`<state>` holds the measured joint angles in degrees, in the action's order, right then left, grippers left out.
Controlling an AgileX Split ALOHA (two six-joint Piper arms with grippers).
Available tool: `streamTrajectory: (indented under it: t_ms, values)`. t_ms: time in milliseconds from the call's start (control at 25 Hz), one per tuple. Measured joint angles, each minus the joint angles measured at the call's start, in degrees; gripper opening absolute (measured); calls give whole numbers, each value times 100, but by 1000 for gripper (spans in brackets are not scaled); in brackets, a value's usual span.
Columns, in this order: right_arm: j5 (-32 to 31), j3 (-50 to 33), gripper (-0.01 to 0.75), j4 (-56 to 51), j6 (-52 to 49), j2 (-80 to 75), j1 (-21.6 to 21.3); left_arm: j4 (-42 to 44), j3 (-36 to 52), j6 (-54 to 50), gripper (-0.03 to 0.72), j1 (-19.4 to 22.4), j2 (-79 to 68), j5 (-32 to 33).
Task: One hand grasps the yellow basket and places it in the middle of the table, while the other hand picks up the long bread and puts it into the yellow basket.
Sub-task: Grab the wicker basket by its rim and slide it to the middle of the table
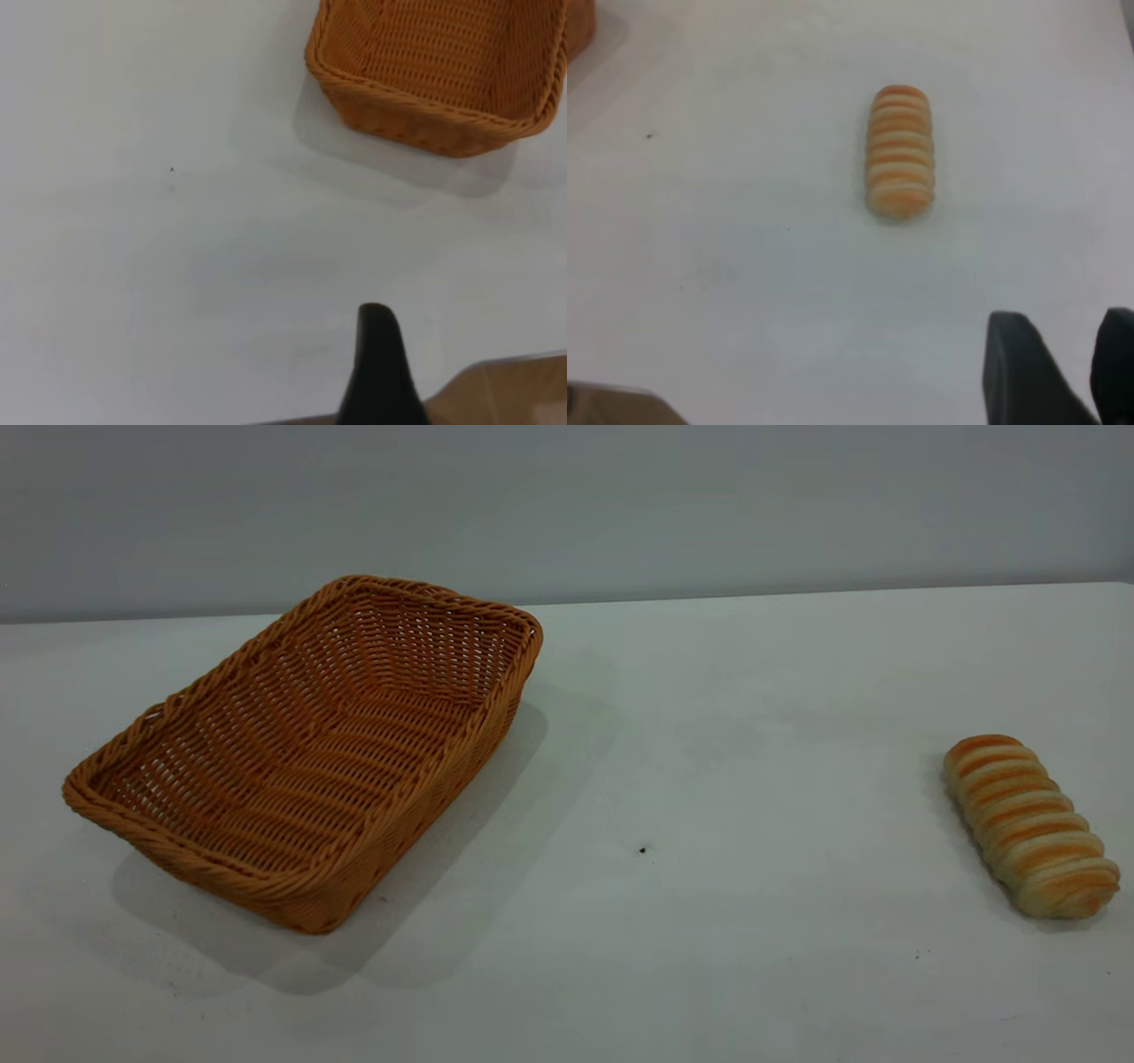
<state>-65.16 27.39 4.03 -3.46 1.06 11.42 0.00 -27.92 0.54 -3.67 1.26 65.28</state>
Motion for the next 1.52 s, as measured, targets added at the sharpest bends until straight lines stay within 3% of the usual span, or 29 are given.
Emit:
streamTrajectory:
  t_ms: [200, 360, 680, 1000, 1520]
  values:
    - [146, 257, 238, 273, -5, -11, 0, -623, -146, -194, 576, 0, -145, -167]
    - [306, 638, 238, 965, -127, -582, 0, -615, -177, -536, 545, -7, -821, -556]
    - [820, 1186, 238, 1930, -871, -2174, 0, -409, -177, -627, 524, -7, -3025, -2254]
    - [981, 1347, 238, 1542, -1060, -3259, 0, -465, -177, -973, 520, -7, -4903, -3163]
    - [1006, 1347, 238, 461, -834, -3675, 0, -465, -177, -3431, 518, -7, -7390, -4068]
